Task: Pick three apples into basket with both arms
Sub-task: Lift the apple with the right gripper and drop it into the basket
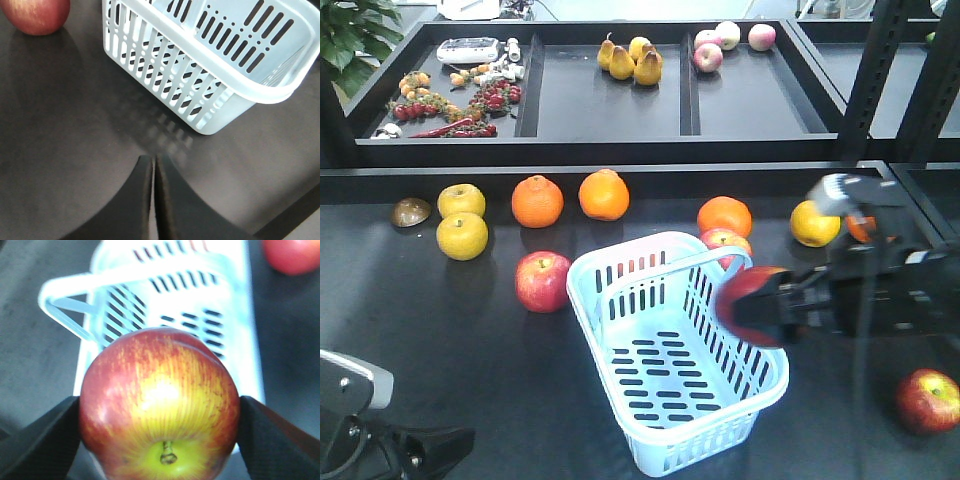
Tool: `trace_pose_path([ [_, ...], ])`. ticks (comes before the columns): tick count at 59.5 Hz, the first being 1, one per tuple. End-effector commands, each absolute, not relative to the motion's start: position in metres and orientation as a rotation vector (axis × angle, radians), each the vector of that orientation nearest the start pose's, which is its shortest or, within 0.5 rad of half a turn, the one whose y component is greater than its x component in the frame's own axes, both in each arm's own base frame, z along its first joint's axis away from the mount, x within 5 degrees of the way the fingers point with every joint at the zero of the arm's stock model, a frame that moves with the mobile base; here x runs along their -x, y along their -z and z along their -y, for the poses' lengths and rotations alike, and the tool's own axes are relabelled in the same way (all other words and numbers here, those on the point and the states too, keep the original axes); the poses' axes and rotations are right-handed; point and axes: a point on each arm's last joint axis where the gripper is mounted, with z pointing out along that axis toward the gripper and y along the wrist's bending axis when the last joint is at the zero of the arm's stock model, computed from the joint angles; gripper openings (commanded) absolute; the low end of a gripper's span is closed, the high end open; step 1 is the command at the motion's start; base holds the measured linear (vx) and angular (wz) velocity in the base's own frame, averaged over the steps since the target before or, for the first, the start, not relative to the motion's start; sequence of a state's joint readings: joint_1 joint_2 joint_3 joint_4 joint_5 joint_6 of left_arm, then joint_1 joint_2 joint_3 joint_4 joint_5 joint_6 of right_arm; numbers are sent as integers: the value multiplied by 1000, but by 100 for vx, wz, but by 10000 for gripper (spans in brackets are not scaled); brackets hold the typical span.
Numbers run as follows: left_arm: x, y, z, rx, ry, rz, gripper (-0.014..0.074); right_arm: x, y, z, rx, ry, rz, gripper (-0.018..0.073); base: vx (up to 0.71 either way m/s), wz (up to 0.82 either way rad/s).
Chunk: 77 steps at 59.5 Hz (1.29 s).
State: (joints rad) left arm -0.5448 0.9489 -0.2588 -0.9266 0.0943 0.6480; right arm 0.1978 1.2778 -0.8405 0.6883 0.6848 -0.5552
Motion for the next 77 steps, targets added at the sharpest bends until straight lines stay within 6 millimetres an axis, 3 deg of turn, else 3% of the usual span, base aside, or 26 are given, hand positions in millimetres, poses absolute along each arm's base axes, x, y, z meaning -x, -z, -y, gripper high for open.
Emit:
trace_pose_path([
  [1,-136,-203,88,-297,523,-2208,-6,-252,-273,-102,406,-593,-2368,66,0,0],
  [8,-135,-203,88,-300,527,-2212,-6,-266,-256,-110,428,-591,-2418,200,0,0],
  [22,-135,-203,88,-304,532,-2217,-6,-277,-252,-113,467,-585,-2432,624,0,0],
  [28,-135,-203,88,-304,532,-2217,-6,-277,-252,-112,477,-573,-2431,707,0,0],
  [32,-135,-203,88,-304,532,-2217,-6,-277,-252,-112,483,-568,-2428,714,0,0],
  [42,-136,-203,88,-298,524,-2209,-6,-276,-256,-114,507,-587,-2432,651,0,0],
  [50,-136,-203,87,-297,522,-2207,-6,-269,-261,-111,572,-564,-2449,512,0,0],
  [64,-136,-203,88,-298,523,-2208,-6,-249,-280,-88,578,-296,-2506,-19,0,0],
  [77,-136,-203,88,-296,524,-2208,-6,-244,-294,-51,366,144,-2521,-8,0,0],
])
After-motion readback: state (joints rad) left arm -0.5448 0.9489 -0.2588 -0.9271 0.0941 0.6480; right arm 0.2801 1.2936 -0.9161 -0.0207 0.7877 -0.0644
